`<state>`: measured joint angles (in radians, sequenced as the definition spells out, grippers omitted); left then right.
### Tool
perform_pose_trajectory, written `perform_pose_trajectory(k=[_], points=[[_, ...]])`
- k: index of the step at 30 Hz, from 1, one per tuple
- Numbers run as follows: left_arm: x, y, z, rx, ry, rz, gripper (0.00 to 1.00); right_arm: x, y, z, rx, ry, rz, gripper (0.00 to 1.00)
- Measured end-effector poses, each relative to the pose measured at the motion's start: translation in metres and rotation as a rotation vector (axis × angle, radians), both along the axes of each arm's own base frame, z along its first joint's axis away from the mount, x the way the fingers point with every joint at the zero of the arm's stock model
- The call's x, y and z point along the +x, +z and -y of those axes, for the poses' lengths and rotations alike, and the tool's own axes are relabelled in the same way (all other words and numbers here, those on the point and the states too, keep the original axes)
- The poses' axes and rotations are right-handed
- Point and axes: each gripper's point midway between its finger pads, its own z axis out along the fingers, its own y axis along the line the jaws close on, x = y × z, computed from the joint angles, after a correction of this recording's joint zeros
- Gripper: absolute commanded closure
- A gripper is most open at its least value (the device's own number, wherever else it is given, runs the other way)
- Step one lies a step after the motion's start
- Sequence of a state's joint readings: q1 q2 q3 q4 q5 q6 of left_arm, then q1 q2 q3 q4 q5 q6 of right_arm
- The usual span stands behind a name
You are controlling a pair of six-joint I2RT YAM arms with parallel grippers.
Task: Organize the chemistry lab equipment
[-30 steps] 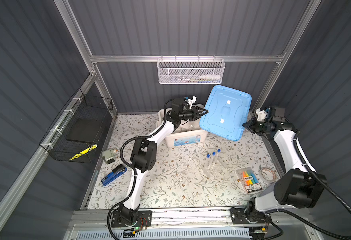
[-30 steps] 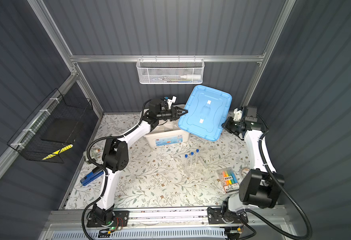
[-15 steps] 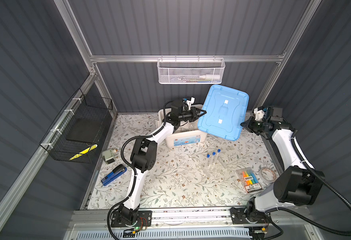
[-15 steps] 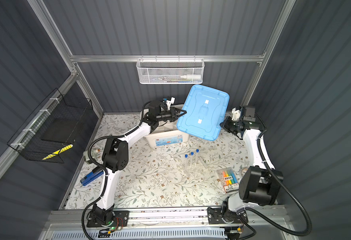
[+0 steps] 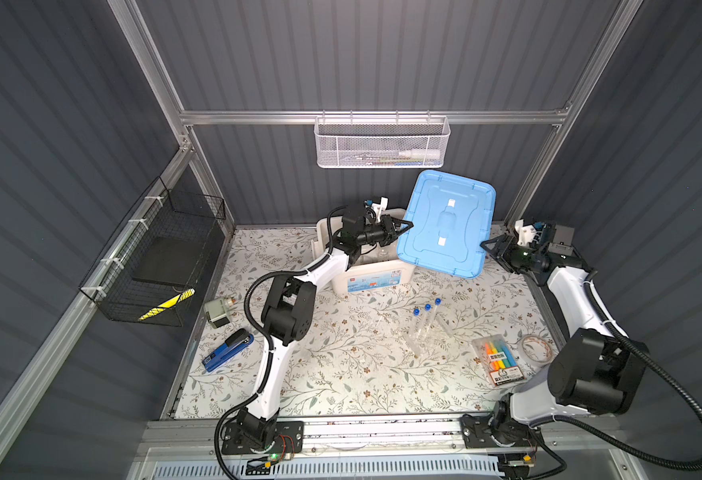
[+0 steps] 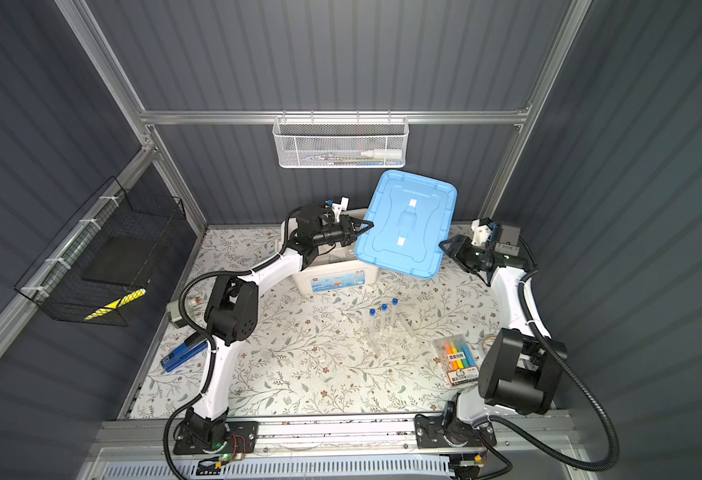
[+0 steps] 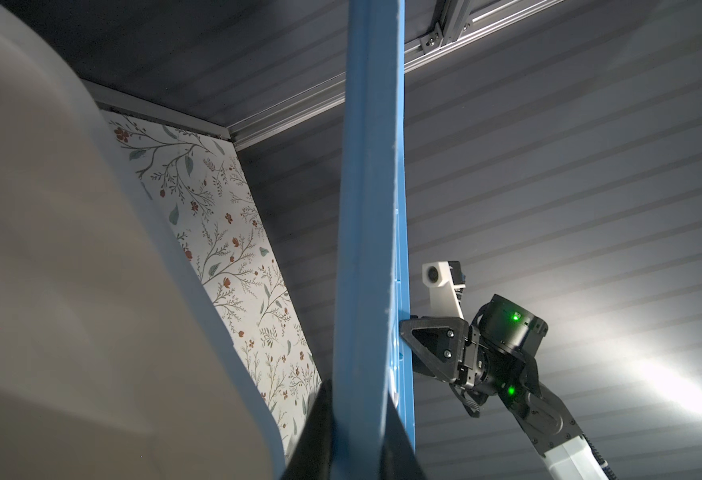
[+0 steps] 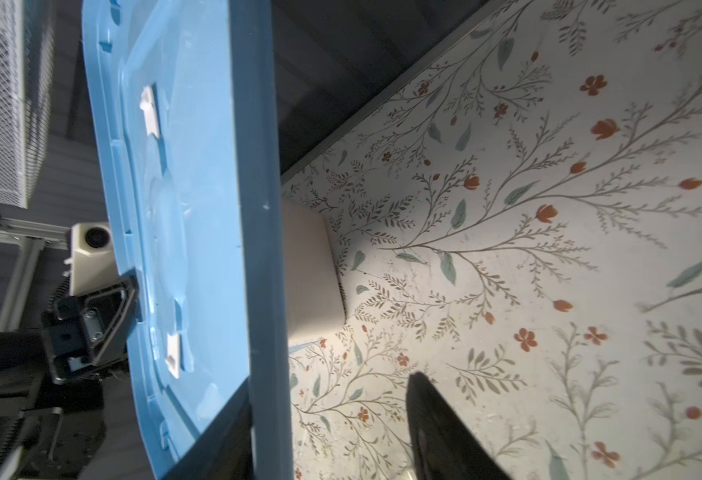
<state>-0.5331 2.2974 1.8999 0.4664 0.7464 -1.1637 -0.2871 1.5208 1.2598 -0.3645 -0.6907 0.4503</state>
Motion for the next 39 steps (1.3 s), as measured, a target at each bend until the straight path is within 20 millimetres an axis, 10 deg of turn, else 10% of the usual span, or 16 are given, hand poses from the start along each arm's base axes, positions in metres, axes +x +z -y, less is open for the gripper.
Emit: perform_pose_trajectory(k=[20,34,39], points=[[-0.006,0.003,0.011,-0.012,-0.007,-0.02,0.99,0.02,0.036,-0.016,0.166,0.078,0.199,0.42],[-0.009,0.002,0.016,-0.037,-0.029,-0.039,0.91,0.024,0.04,-0.021,0.28,0.099,0.238,0.8],[-0.007,-0.015,0.018,-0.017,-0.031,-0.071,0.67,0.023,0.045,-0.022,0.305,0.094,0.237,0.89]])
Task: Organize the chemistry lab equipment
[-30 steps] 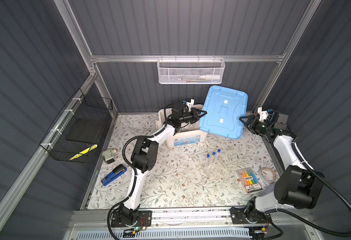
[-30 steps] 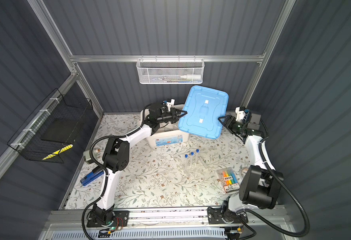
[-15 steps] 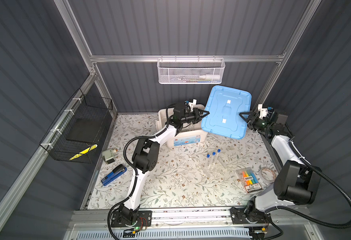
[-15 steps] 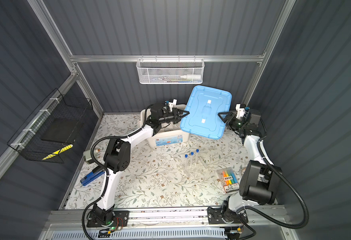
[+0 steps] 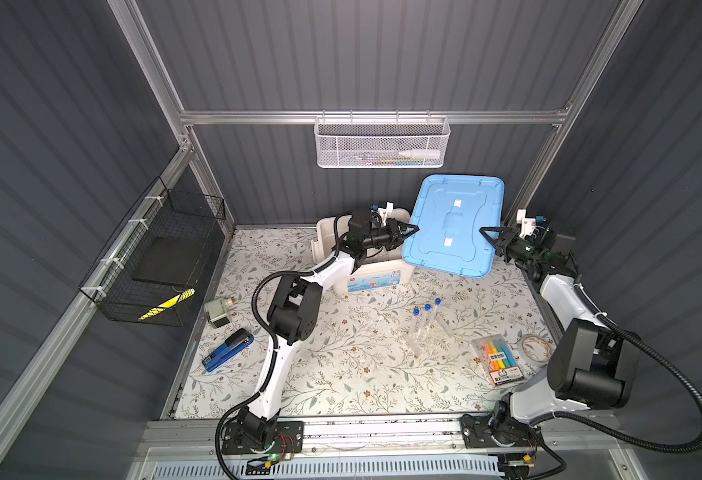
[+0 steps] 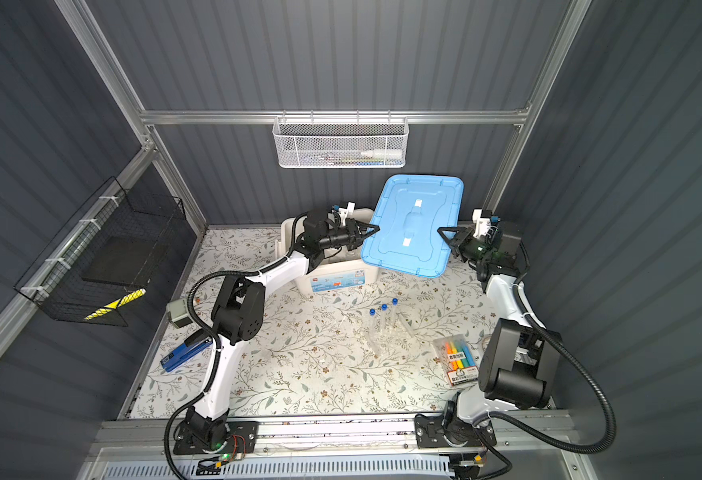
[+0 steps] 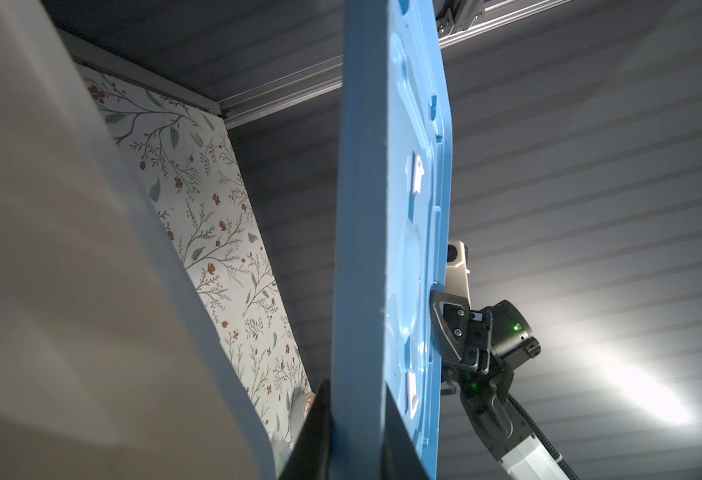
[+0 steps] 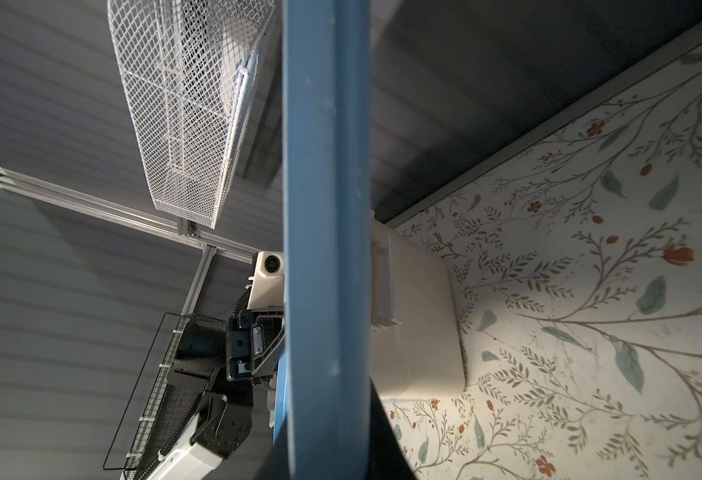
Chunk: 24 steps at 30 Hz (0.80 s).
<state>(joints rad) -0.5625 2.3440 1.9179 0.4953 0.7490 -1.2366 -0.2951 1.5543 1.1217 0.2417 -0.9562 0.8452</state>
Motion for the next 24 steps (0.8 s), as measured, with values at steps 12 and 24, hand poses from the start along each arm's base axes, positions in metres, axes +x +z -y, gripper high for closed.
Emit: perform_pose_trajectory(k=[12,24], points=[[0.004,-0.018,-0.013,0.141,0.037,0.015,0.0,-0.024,0.045,0.004,-0.197,-0.054,0.076,0.91],[-0.001,0.043,-0.061,0.289,0.166,0.166,0.0,-0.051,0.106,-0.002,-0.722,-0.195,0.254,0.91]])
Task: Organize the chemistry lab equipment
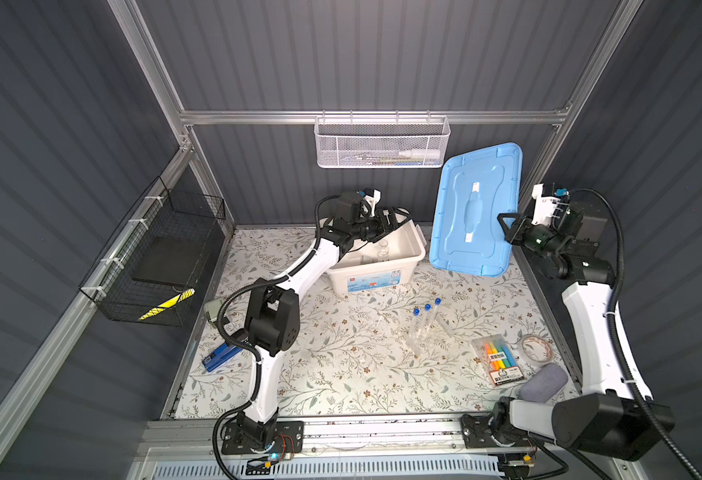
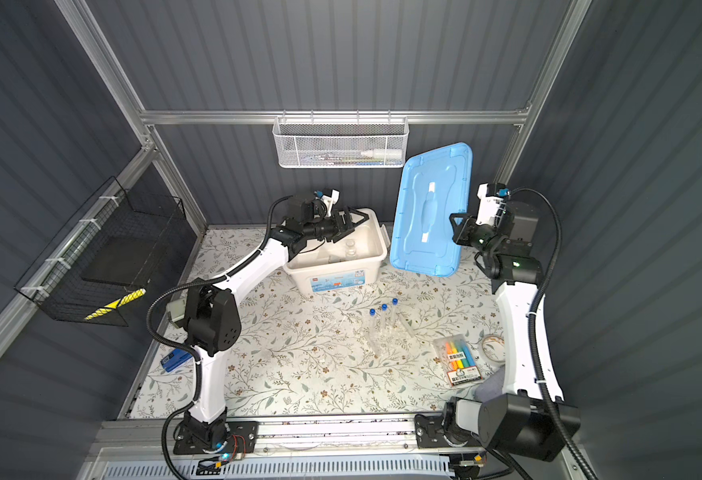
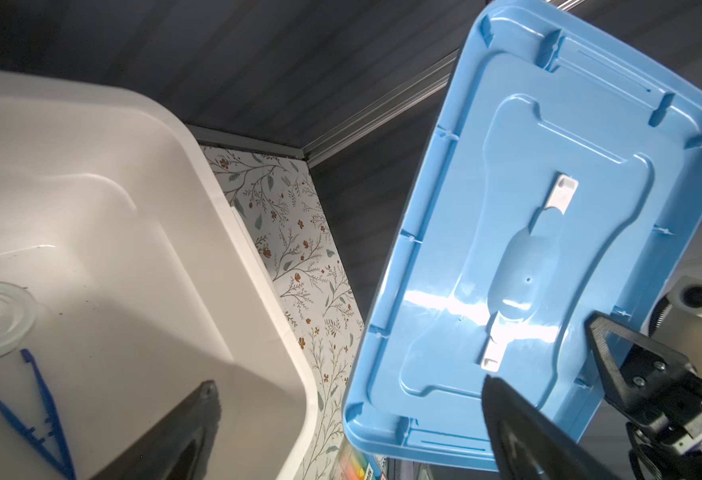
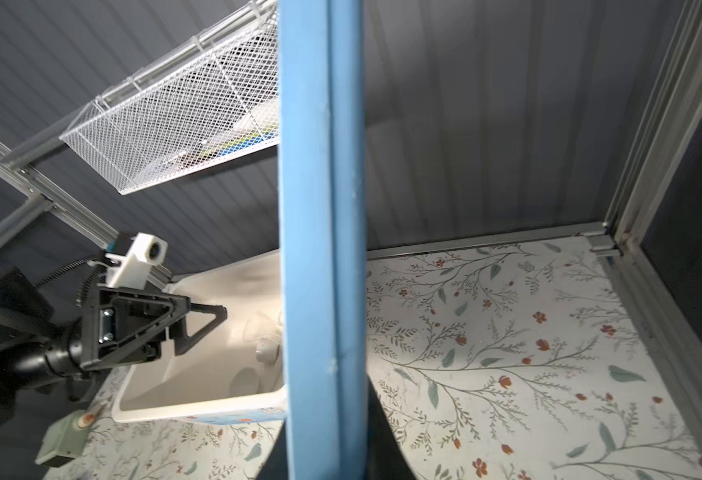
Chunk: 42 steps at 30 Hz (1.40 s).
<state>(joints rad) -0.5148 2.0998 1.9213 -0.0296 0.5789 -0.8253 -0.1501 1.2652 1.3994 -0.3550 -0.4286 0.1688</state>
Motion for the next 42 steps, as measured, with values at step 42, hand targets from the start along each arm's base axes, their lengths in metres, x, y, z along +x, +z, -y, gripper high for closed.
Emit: perform_pose_trajectory(k=[42], points=[[0.012,0.042,-0.157,-0.267,0.243,-0.274,0.12,0.034,-0.077,-0.226,-1.33,0.293,0.523,0.89]])
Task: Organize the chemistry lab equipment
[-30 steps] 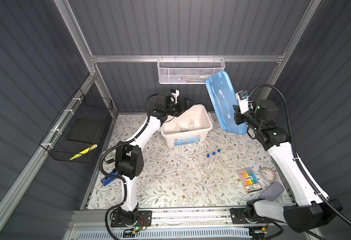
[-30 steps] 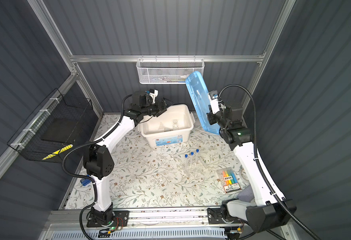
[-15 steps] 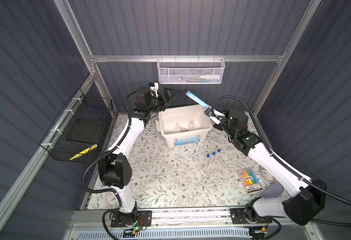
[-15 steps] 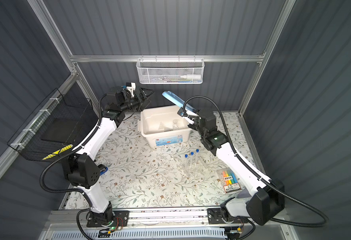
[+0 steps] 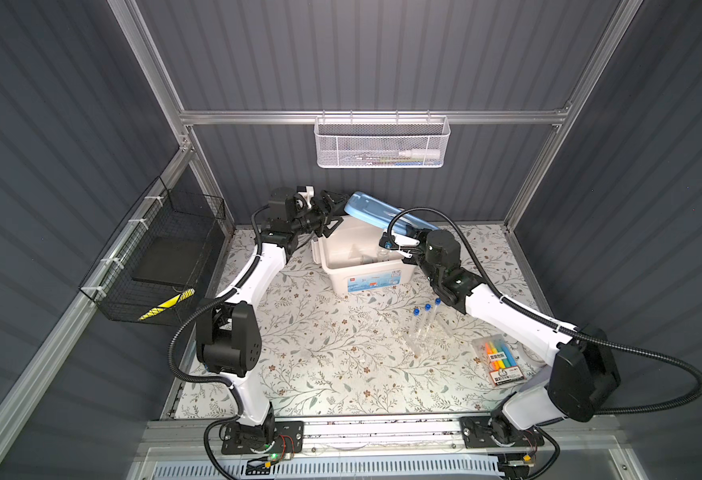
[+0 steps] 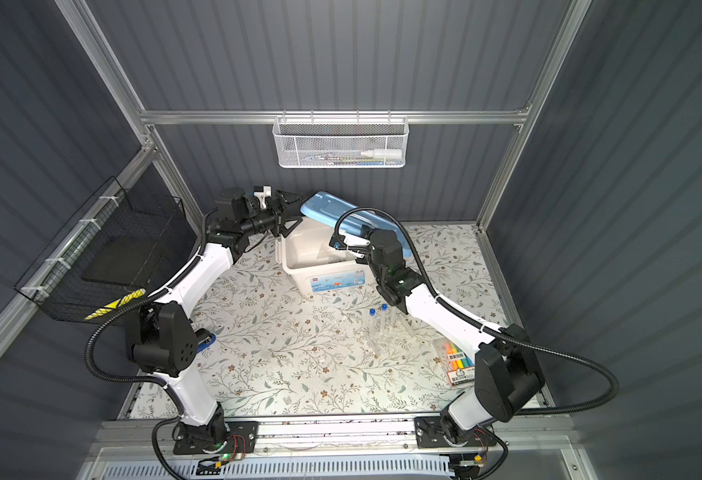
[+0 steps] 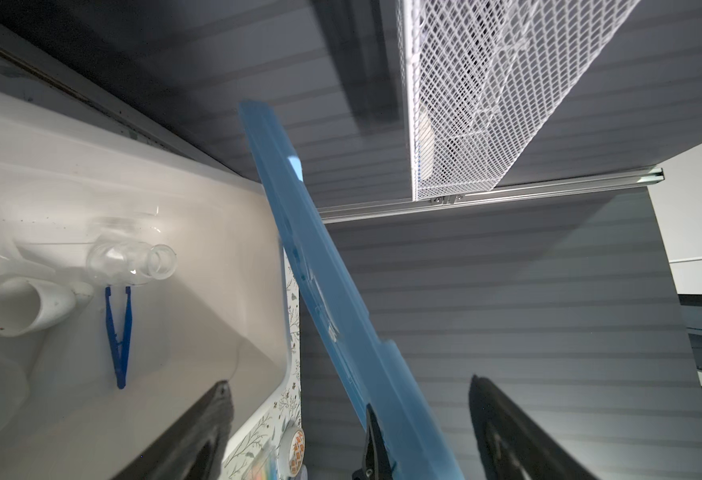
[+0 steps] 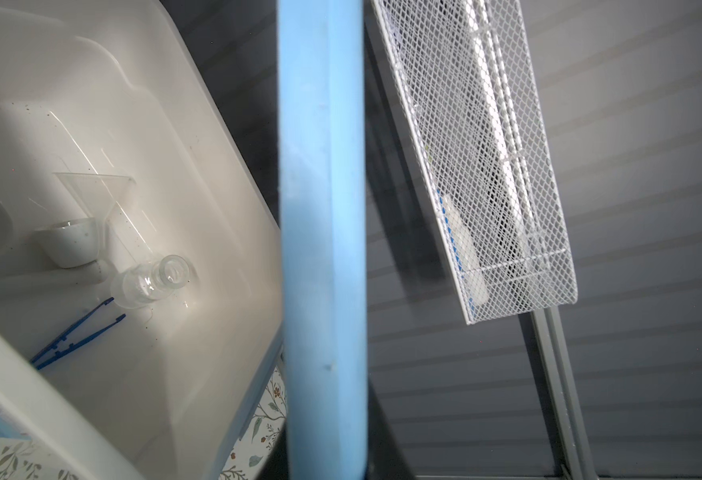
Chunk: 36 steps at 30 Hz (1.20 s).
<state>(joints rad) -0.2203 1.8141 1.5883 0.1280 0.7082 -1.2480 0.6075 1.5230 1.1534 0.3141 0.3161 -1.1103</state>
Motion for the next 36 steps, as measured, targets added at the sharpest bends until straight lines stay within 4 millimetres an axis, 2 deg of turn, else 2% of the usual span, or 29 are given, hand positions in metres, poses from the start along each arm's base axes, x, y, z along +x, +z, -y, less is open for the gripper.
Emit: perform_pose_trajectory(k=[4,10,17,20,28,36], points=[[-0.001,-0.004,0.0,-0.014,-0.009,-0.017,0.14,-0.001,-0.003,-0.011,-0.016,0.019,0.014,0.89],[0.001,-0.005,-0.001,-0.021,-0.023,-0.013,0.24,-0.004,-0.009,-0.019,-0.037,0.033,0.021,0.88],[0.011,-0.045,0.005,-0.012,-0.059,-0.096,0.32,-0.005,-0.023,-0.028,-0.071,0.036,0.023,0.88],[0.013,-0.055,0.006,-0.011,-0.068,-0.117,0.36,-0.003,-0.029,-0.03,-0.09,0.034,0.018,0.87],[0.015,-0.053,0.004,-0.019,-0.09,-0.111,0.5,-0.006,-0.033,-0.035,-0.092,0.028,0.03,0.87],[0.019,-0.068,-0.006,0.0,-0.083,-0.139,0.66,-0.007,-0.048,-0.046,-0.105,0.033,0.02,0.83]])
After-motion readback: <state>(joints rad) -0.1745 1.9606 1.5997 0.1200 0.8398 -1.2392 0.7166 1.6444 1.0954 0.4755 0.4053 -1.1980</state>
